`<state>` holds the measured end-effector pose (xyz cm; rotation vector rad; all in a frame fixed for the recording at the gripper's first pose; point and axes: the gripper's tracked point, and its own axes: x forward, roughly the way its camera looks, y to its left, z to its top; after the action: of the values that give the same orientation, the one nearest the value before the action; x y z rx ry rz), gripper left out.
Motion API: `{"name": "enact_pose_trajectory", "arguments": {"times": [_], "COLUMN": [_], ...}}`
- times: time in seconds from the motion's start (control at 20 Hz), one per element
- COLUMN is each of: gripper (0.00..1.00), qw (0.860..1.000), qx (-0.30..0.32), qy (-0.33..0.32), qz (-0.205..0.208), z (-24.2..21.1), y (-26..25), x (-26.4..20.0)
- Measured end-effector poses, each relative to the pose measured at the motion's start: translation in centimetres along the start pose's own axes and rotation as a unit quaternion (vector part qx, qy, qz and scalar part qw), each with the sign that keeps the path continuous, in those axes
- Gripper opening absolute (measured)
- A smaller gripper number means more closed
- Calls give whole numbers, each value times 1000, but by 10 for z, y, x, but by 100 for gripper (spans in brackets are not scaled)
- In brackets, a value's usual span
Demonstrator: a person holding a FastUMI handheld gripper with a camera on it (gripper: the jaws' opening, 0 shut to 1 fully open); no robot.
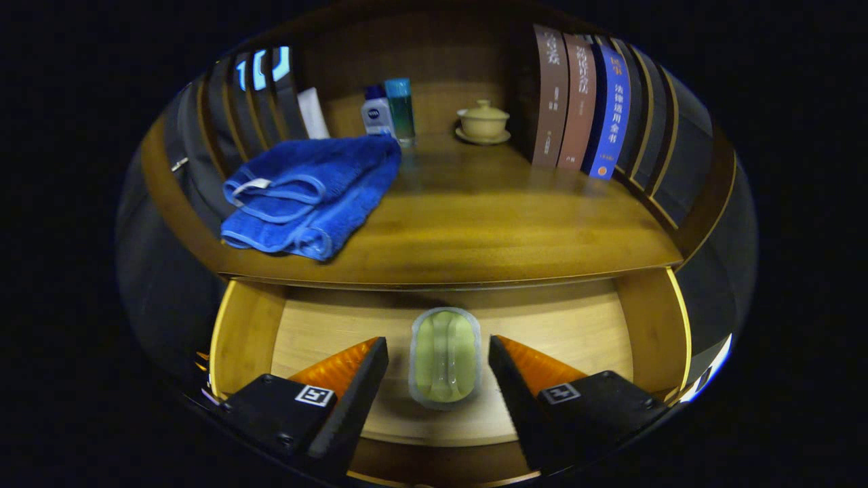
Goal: Pull open the drawer, take out the items inside it, and place them on the countertop above the cabinet.
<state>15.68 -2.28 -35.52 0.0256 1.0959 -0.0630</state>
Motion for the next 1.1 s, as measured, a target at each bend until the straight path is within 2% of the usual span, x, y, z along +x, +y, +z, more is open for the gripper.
{"name": "enact_pose_trajectory", "arguments": {"times": [0.15, 0.35, 0.6, 0.75, 1.1], "gripper": [85, 85, 58, 25, 25], "qw": [999, 997, 994, 995, 996], "qx": [-18, -32, -39, -28, -36], "qy": [34, 65, 98, 95, 81], "qz": [-9, -20, -13, -15, -21], "z": [-10, -18, -32, -26, -25], "y": [-2, -7, -8, -11, -12], "x": [16, 28, 33, 36, 29]}}
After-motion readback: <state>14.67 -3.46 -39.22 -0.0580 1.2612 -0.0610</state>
